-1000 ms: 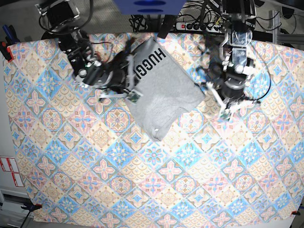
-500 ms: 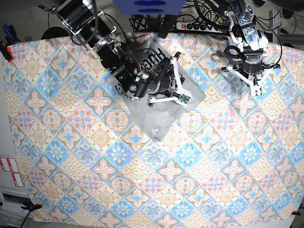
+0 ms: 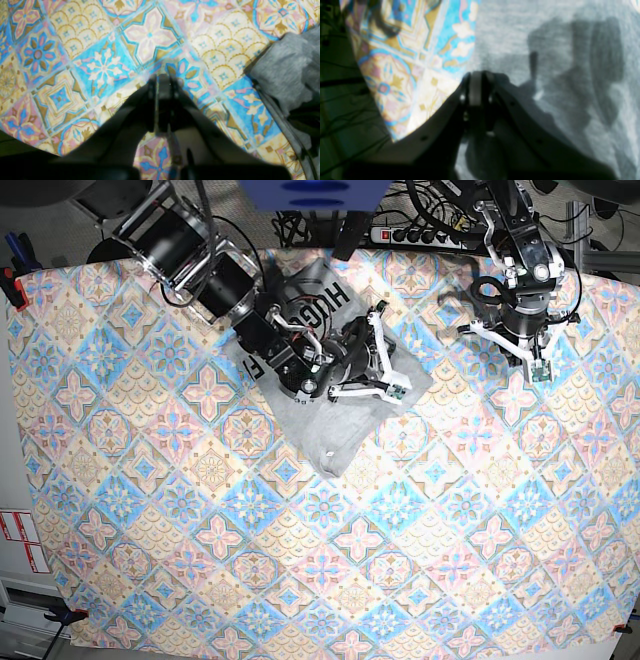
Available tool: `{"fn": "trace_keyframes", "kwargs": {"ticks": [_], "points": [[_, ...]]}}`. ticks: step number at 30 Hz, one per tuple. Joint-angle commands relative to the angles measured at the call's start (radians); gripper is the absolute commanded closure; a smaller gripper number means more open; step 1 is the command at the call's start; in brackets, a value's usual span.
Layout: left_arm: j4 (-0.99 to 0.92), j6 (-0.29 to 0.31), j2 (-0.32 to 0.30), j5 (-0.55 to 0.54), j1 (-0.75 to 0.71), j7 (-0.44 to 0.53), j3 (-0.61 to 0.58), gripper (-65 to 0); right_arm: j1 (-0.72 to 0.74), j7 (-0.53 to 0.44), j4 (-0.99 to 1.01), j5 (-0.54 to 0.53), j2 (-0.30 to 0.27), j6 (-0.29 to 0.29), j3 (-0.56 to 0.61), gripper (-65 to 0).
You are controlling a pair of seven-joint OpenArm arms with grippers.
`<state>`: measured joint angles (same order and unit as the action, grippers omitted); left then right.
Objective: Fold the T-shirt properly
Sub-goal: 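Drag the folded shirt with the right gripper across the cloth, then flatten the folded shirt with the right gripper and release it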
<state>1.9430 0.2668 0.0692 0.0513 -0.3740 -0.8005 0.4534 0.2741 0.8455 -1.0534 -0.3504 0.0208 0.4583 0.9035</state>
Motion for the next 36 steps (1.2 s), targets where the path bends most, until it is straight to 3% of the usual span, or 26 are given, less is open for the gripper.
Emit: {"fn": "trace_keyframes", "kwargs": {"ticks": [1,6,14,19,24,29,36], "points": [[0.019,-0.004,-0.004,0.000,0.002,0.019,0.002,0.0,0.014,0.004,0.012,0.023,0.008,-0.014,0.001,-2.7],[0.019,-0.004,-0.004,0.000,0.002,0.019,0.002,0.0,0.046,-0.042,0.069,0.023,-0.052,-0.014,-0.017,-2.7],[0.019,-0.004,-0.004,0.000,0.002,0.019,0.002,0.0,0.047,-0.059,0.086,0.024,-0.158,-0.014,-0.229,-2.7],[0.019,-0.004,-0.004,0.000,0.007,0.019,0.002,0.0,0.078,-0.059,0.088,0.024,-0.224,-0.014,-0.297,-2.7],[0.019,-0.004,-0.004,0.000,0.007,0.019,0.002,0.0,0.135,-0.070,0.129,0.024,-0.290,-0.014,-0.312,-2.7],[0.019,-0.004,-0.007,0.000,0.007,0.019,0.002,0.0,0.185,-0.165,0.221,0.024,-0.335,-0.014,-0.312,-2.7],[0.019,-0.004,-0.009,0.000,0.007,0.019,0.002,0.0,0.235,-0.223,0.313,0.024,-0.345,-0.014,-0.312,-2.7]]}}
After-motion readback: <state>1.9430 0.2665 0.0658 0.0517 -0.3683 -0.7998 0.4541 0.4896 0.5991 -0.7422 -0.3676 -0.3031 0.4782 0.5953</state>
